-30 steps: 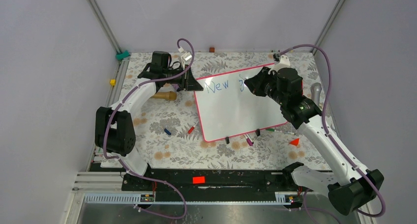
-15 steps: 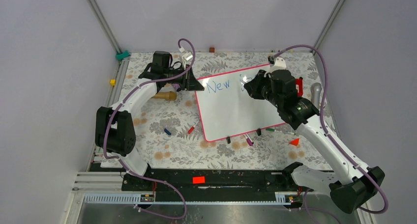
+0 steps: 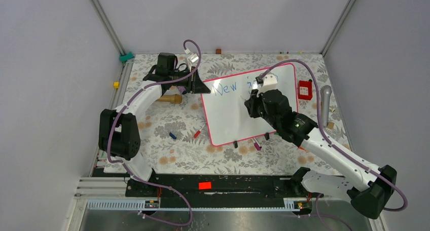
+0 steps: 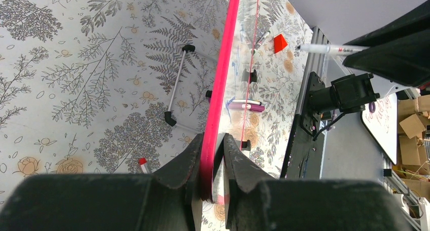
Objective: Write a sentence on the whiteboard
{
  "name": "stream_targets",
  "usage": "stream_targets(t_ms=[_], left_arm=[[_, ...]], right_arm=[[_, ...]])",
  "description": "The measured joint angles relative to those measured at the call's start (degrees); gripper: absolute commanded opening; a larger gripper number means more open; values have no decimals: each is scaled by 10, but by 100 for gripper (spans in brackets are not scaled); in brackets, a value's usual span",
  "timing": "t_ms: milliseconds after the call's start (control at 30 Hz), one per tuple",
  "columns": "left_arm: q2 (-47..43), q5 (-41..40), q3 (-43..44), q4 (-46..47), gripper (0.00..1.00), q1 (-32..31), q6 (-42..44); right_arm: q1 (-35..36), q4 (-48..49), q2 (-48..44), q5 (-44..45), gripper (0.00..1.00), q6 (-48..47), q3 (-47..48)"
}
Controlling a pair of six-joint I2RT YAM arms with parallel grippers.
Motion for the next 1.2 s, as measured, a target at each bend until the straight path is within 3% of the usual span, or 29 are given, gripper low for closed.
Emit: stream_targets(t_ms=[433, 667, 867, 1200], left_arm=[[13, 11, 2, 7, 11, 4, -4], [13, 12, 2, 8, 10, 5, -4], [13, 12, 2, 8, 11, 5, -4], [13, 12, 2, 8, 12, 4, -4]], right_arm=[[92, 52, -35, 6, 0, -22, -116], [117, 84, -7, 36, 0, -43, -104], [120, 72, 58, 61, 0, -60, -49], [122, 56, 84, 75, 0, -78, -20]])
